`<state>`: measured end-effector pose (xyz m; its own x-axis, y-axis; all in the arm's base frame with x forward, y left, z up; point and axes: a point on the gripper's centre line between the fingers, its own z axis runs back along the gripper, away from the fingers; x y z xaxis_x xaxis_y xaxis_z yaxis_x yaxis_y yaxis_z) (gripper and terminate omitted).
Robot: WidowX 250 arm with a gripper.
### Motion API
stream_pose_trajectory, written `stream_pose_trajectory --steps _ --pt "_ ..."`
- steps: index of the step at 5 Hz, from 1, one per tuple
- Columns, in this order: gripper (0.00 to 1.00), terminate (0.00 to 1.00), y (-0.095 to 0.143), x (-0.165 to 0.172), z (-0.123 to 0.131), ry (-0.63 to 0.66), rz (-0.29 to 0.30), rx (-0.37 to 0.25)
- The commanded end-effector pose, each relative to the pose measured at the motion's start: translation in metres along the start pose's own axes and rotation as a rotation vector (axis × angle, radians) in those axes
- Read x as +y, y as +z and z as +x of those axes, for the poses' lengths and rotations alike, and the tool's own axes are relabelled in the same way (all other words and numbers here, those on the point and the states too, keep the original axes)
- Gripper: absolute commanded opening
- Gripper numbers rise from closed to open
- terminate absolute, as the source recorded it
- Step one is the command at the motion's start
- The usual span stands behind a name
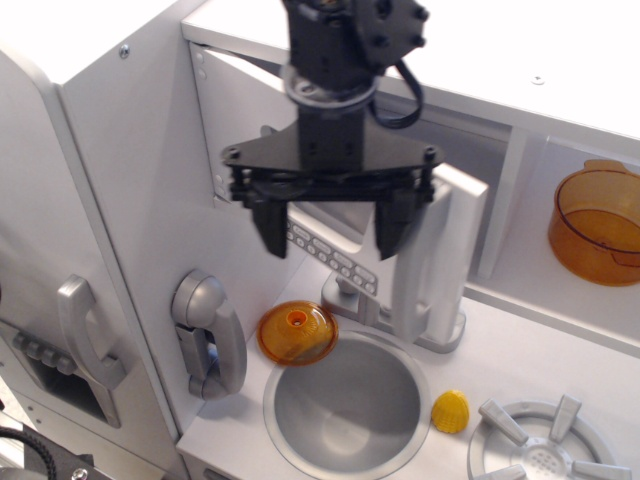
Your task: Close microwave
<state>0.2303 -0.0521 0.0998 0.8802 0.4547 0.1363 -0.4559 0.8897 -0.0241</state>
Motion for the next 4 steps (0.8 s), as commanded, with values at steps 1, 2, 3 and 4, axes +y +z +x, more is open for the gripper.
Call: stream_pose_trajectory --steps 1,2,3,4 --pt "1.0 0.0 0.012 -0.02 0.023 0.036 -0.044 -0.058" --pt "1.0 0.0 0.013 -0.022 0.033 0.052 -0.065 -0.103" --pt "1.0 0.0 0.014 -0.024 0.044 0.07 -0.071 -0.13" --pt "1.0 0.0 0.015 -0.026 0.055 0.087 -0.074 -0.134"
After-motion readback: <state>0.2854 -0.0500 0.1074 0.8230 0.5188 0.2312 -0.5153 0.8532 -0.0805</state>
